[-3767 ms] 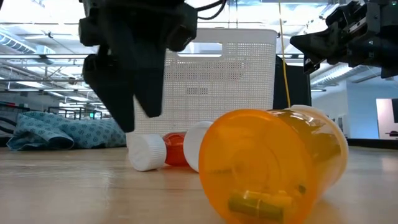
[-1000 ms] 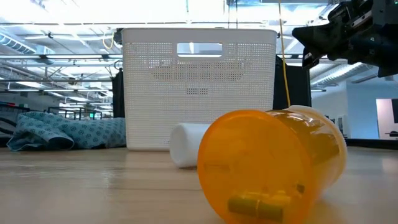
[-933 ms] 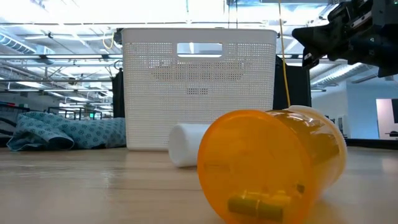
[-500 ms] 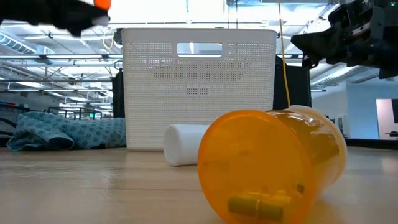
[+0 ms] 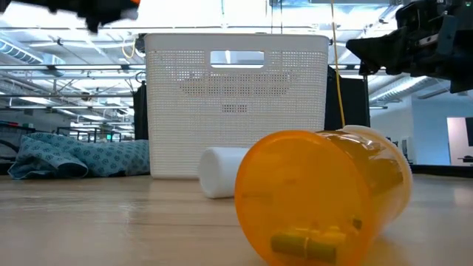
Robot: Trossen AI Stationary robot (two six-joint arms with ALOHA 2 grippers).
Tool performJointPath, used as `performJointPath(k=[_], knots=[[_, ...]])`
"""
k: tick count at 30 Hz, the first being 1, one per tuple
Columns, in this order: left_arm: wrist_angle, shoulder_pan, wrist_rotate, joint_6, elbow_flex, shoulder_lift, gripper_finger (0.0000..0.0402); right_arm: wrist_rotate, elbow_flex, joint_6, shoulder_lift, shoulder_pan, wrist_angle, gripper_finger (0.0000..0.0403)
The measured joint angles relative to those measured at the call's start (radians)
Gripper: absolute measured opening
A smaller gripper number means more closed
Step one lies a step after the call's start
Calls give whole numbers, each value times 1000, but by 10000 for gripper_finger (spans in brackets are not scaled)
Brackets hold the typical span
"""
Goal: Pick & place medical supplies in basket/bin
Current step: Put the red pill bottle into the white container
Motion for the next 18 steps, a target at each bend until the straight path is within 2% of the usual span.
performJointPath(k=[4, 8, 14, 18], knots=[[-55, 86, 77, 85, 221, 184, 123, 0, 0, -21, 0, 0, 25, 4], [-154, 192, 167, 105, 496, 437, 123, 0, 0, -24, 0, 0, 51, 4], [-505, 352, 333, 62, 910, 859, 123, 2, 0, -70, 0, 0, 53, 4], [-654, 418, 407, 67, 1069, 1092, 123, 4, 0, -87, 0, 0, 52, 4]])
